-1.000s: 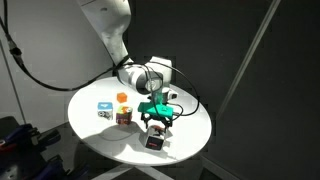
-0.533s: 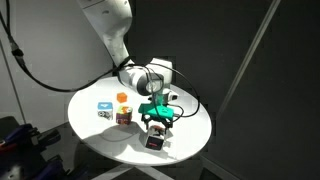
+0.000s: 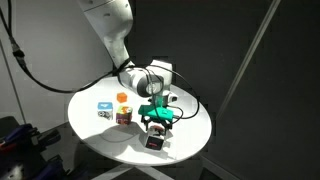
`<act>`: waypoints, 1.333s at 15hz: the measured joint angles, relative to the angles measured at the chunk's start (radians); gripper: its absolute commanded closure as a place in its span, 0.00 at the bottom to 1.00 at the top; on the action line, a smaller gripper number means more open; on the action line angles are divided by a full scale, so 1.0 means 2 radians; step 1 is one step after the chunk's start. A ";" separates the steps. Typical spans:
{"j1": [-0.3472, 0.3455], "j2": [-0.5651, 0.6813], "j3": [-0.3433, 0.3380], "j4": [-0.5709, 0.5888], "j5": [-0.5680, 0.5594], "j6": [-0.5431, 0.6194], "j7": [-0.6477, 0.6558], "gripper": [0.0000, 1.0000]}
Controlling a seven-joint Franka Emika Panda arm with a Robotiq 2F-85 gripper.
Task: Rotate the A cube on the table
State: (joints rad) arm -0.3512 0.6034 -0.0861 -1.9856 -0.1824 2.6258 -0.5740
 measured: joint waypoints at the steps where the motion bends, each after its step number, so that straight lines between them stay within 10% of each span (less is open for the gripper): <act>1: 0.000 0.001 0.000 0.000 0.000 0.000 0.000 0.00; 7: -0.001 0.002 0.000 0.001 0.000 0.000 0.000 0.04; 8: -0.001 0.003 0.000 0.001 0.000 0.000 0.000 0.26; 20: -0.001 0.004 0.000 0.008 0.000 0.000 0.000 0.99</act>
State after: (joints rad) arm -0.3525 0.6116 -0.0862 -1.9698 -0.1824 2.6259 -0.5740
